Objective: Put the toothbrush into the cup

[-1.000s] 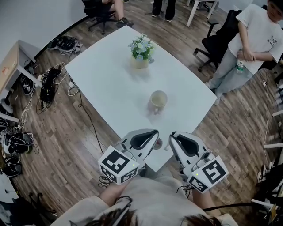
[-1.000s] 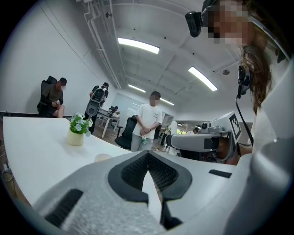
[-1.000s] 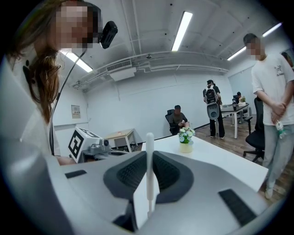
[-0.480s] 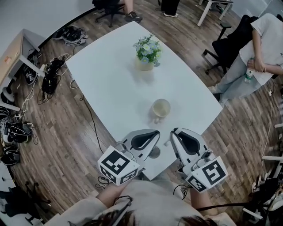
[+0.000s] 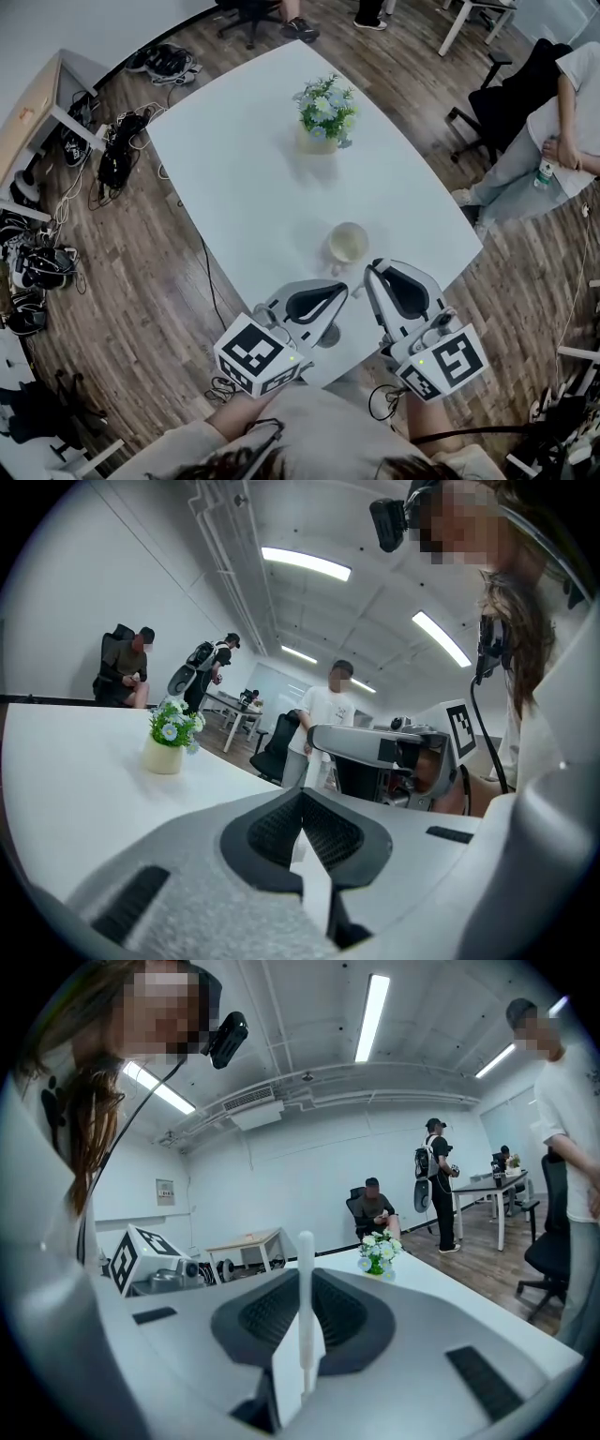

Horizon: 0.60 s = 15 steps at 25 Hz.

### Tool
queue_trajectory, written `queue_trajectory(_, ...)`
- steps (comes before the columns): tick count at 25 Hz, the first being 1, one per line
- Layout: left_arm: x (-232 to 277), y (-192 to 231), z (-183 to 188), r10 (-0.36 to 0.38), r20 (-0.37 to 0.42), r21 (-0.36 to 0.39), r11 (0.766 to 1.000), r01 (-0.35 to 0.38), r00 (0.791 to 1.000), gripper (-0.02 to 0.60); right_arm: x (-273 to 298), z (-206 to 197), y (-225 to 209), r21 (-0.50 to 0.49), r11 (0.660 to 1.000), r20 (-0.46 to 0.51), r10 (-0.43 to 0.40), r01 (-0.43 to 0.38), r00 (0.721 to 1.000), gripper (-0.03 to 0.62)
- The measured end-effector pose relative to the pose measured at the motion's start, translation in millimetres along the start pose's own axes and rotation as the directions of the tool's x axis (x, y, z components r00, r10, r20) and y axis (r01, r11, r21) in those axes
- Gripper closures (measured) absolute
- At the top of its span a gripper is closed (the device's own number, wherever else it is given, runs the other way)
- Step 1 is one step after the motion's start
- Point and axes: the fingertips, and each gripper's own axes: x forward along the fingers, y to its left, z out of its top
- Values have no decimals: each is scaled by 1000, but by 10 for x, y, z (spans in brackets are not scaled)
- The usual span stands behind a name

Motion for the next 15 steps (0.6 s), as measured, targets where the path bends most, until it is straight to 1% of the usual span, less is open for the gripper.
queue_trajectory(15, 74, 209, 15, 58, -13, -32, 998, -58, 998, 575, 277, 50, -271, -4, 1000, 8, 29, -29, 1000, 543)
